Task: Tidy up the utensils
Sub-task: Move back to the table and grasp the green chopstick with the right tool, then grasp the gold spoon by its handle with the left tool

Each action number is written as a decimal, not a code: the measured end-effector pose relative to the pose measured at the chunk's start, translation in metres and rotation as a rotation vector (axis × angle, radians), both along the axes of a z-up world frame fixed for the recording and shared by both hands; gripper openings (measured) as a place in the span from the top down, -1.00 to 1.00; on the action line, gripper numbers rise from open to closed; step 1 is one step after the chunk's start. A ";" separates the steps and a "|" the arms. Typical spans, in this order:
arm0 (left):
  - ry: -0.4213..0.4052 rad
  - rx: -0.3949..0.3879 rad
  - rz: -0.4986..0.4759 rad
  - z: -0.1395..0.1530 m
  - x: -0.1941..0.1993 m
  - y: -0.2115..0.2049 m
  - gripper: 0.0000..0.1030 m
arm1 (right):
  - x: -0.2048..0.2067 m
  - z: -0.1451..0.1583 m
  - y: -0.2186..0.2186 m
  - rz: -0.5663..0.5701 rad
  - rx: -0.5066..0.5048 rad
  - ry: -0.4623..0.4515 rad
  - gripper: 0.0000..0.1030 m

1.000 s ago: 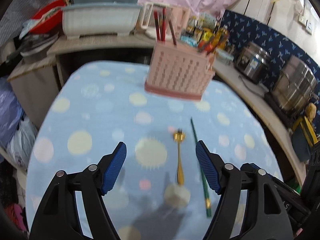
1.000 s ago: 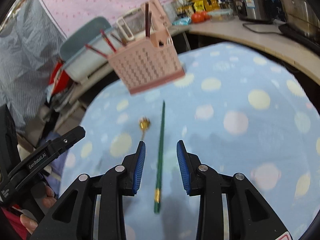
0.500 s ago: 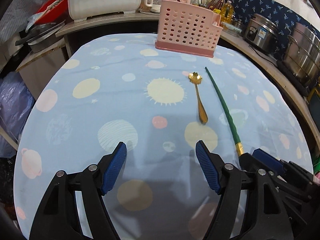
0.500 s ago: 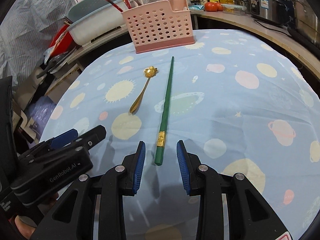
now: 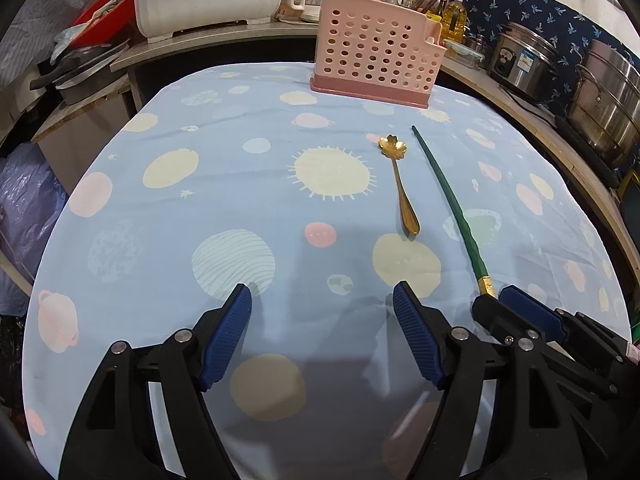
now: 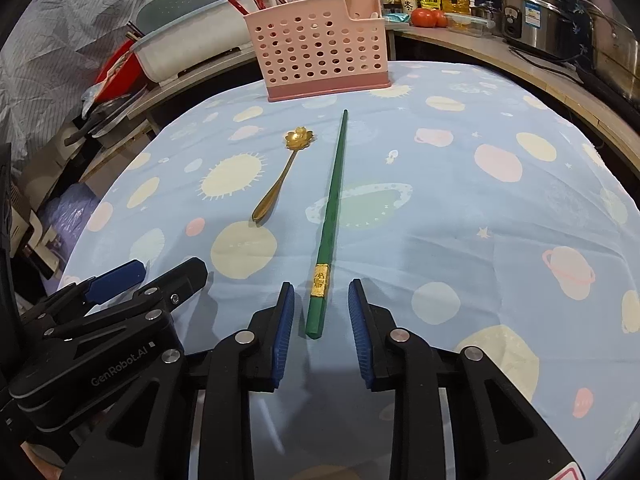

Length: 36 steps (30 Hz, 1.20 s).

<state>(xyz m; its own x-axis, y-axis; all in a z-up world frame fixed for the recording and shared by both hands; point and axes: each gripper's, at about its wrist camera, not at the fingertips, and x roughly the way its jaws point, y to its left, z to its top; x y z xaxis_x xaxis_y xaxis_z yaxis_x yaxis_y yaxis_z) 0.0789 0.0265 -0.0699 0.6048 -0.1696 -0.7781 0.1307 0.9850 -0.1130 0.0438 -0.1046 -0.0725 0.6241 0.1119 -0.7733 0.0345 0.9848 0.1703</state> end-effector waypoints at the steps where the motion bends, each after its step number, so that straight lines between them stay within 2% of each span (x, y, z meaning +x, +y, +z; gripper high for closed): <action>1: 0.000 0.002 -0.003 0.000 0.000 -0.001 -0.38 | 0.000 0.000 -0.001 -0.004 0.001 0.001 0.57; 12: -0.001 -0.003 -0.007 -0.001 -0.001 -0.002 -0.40 | 0.000 -0.001 -0.008 -0.024 0.009 0.004 0.84; 23: -0.001 -0.014 -0.009 0.000 -0.001 -0.001 -0.41 | -0.014 0.000 -0.012 -0.022 -0.037 -0.020 0.85; 29: 0.005 -0.006 -0.030 0.002 0.002 -0.013 -0.41 | -0.019 0.000 -0.031 -0.073 -0.018 -0.023 0.86; 36: 0.034 -0.014 -0.051 0.002 0.023 -0.035 -0.37 | -0.017 -0.001 -0.049 -0.106 0.012 -0.023 0.86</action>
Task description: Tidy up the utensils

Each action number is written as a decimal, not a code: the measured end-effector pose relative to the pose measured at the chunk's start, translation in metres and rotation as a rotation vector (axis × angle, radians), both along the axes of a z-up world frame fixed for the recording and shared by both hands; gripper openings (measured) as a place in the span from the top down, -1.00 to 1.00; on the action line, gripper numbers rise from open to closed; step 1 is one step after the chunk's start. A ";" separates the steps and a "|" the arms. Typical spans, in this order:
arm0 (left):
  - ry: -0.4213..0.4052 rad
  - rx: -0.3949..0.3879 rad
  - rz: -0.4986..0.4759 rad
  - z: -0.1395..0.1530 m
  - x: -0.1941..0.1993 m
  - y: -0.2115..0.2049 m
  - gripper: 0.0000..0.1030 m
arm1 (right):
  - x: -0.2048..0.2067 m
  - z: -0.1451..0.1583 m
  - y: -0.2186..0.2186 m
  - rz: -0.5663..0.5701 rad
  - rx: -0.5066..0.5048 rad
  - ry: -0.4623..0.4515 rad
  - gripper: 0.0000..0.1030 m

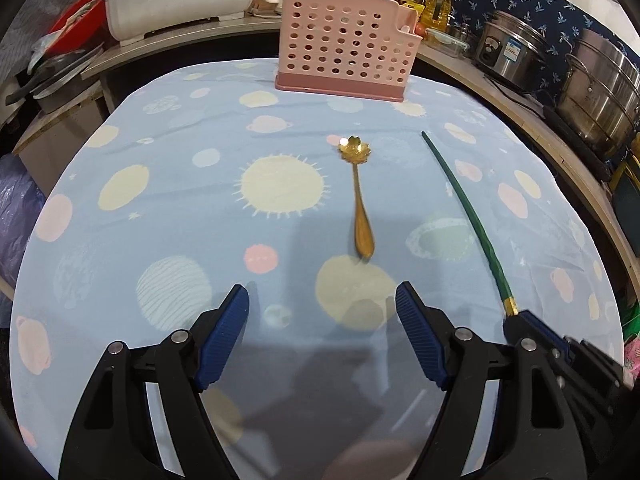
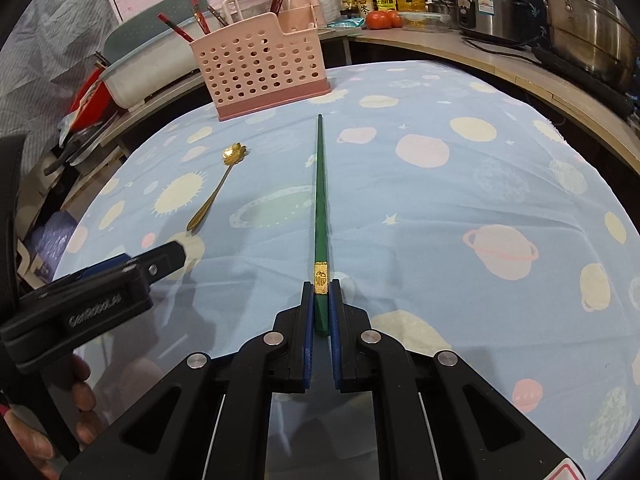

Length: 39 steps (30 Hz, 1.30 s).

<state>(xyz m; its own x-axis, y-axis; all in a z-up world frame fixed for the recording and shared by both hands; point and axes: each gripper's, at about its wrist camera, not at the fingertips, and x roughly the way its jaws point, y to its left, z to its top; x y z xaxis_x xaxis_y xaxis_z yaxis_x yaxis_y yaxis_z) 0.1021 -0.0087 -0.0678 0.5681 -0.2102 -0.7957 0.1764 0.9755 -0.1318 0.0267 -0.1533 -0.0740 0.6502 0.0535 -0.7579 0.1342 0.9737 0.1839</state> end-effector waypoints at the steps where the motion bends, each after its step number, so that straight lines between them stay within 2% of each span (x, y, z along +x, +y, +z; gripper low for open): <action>1: 0.007 -0.006 -0.002 0.000 0.005 -0.003 -0.33 | 0.000 0.000 0.000 0.001 -0.001 -0.001 0.85; 5: 0.018 -0.009 0.004 0.000 0.020 -0.011 -0.18 | 0.001 -0.001 -0.002 0.003 0.007 -0.001 0.85; 13: -0.018 0.043 0.016 -0.003 0.030 -0.019 0.18 | 0.002 -0.002 -0.002 0.003 0.014 -0.001 0.85; 19: -0.025 0.034 0.024 -0.002 0.027 -0.014 0.76 | 0.002 -0.001 -0.002 0.003 0.017 -0.002 0.85; 39: -0.008 -0.083 0.015 0.020 -0.021 0.015 0.80 | -0.017 0.012 -0.008 -0.004 0.078 -0.021 0.86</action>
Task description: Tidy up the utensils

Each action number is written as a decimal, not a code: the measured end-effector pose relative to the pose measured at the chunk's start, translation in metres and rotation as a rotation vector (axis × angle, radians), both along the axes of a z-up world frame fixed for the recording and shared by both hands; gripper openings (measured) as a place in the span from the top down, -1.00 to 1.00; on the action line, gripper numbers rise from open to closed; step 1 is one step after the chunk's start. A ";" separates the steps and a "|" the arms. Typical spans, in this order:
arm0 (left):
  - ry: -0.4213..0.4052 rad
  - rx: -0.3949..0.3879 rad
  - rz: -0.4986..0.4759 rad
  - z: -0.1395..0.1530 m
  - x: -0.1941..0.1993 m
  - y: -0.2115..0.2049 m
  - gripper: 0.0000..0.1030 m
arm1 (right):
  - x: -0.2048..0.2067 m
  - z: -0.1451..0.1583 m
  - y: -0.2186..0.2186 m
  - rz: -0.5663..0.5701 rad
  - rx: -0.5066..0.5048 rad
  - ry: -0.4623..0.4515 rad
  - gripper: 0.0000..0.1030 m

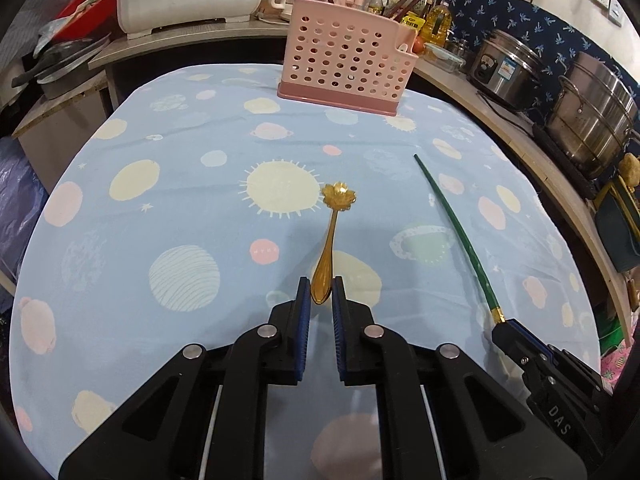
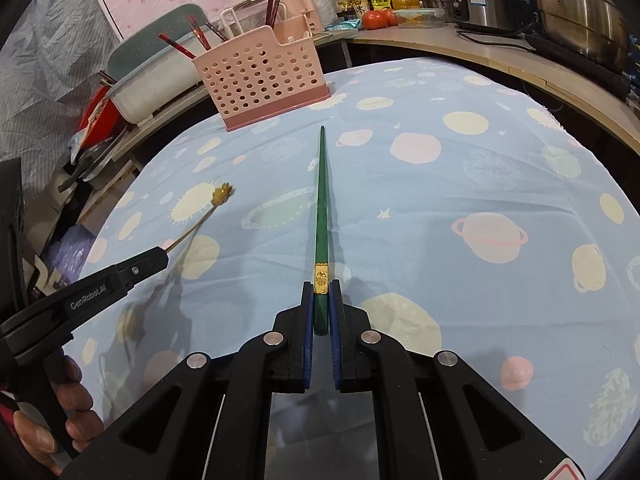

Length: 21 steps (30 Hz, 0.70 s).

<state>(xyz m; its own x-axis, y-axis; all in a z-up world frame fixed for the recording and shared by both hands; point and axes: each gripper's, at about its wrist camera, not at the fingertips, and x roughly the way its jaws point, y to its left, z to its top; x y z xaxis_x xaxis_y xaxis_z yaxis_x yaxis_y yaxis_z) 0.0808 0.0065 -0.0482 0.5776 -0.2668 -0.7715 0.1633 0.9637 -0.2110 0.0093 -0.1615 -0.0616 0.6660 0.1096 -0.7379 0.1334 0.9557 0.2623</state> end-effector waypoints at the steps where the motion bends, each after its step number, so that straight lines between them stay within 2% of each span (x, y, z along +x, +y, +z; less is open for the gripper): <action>1: -0.002 -0.003 0.001 0.002 -0.002 0.001 0.80 | -0.001 0.002 0.000 0.001 0.002 -0.005 0.86; 16: -0.096 -0.037 0.013 0.056 -0.016 0.012 0.80 | -0.017 0.065 -0.004 0.010 0.023 -0.149 0.86; 21: -0.133 -0.040 0.014 0.075 -0.015 0.015 0.81 | -0.017 0.085 -0.009 0.001 0.058 -0.178 0.86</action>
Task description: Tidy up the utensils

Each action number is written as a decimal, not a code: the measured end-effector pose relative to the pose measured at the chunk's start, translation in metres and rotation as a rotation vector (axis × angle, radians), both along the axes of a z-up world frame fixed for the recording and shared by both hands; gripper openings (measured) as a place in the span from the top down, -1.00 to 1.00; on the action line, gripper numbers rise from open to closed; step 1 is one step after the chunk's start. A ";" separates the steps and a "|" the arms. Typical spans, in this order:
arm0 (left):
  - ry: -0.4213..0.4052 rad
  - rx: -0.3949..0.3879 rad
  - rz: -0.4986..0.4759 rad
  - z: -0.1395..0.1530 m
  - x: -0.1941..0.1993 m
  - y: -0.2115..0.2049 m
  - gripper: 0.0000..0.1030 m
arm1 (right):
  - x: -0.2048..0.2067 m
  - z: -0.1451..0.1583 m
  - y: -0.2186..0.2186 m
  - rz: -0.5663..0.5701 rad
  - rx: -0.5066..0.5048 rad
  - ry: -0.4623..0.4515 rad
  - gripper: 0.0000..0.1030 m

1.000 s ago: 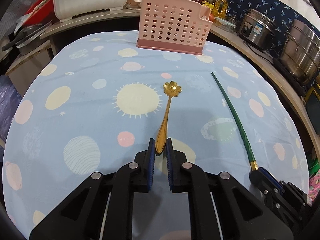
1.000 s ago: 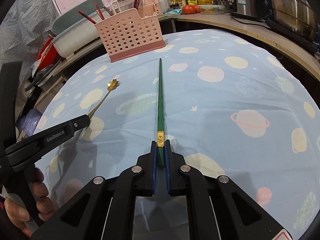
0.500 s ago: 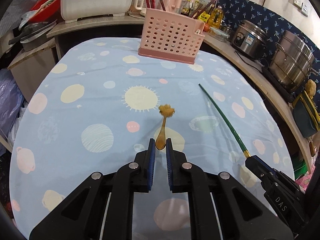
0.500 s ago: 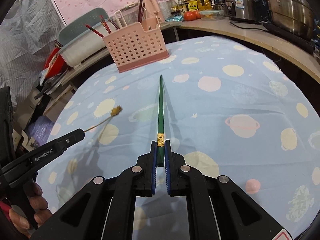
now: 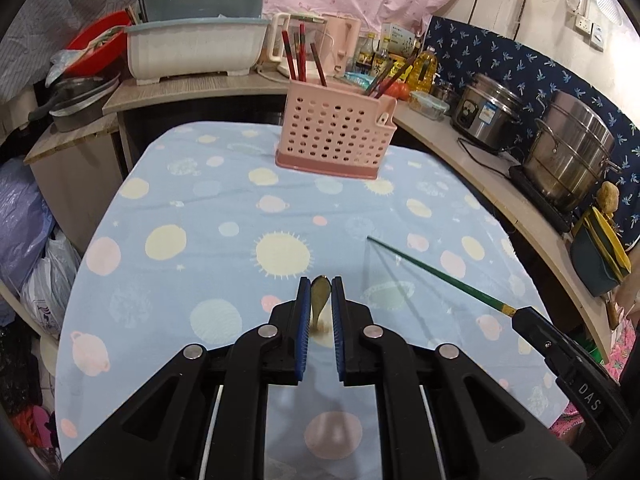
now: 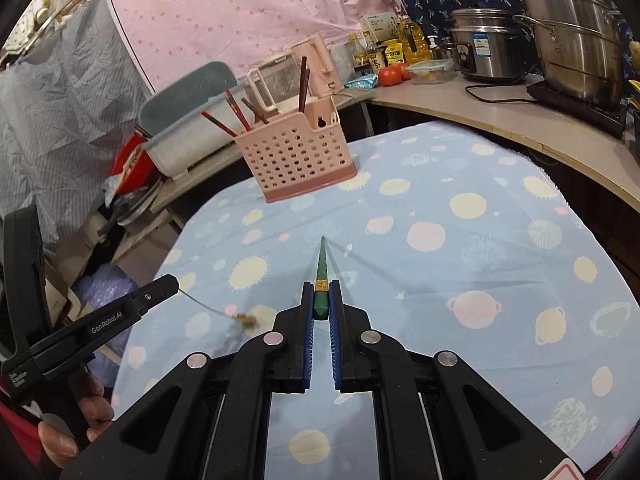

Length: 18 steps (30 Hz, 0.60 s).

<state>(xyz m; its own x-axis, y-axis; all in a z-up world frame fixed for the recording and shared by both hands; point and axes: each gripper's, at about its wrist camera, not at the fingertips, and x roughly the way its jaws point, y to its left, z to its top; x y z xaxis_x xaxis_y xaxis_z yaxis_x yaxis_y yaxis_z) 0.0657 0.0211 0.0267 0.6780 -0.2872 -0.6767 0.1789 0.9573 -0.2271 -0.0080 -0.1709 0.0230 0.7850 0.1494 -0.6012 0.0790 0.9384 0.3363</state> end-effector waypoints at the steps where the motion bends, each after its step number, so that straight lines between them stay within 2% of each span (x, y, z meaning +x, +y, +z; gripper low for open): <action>1: -0.004 -0.001 -0.002 0.003 0.000 0.000 0.82 | 0.000 0.003 -0.001 0.000 0.005 -0.005 0.86; 2: -0.011 0.000 -0.003 0.007 0.001 0.000 0.94 | 0.000 0.007 -0.002 0.000 0.010 -0.012 0.86; 3: -0.014 0.003 -0.003 0.009 0.001 0.001 0.97 | 0.000 0.010 -0.003 0.000 0.013 -0.019 0.86; 13: -0.061 -0.003 -0.003 0.031 0.008 0.002 0.99 | 0.003 0.038 -0.003 0.008 0.015 -0.082 0.86; 18: 0.029 -0.029 0.014 0.007 0.019 0.013 0.91 | 0.001 0.028 -0.004 0.001 0.019 -0.060 0.86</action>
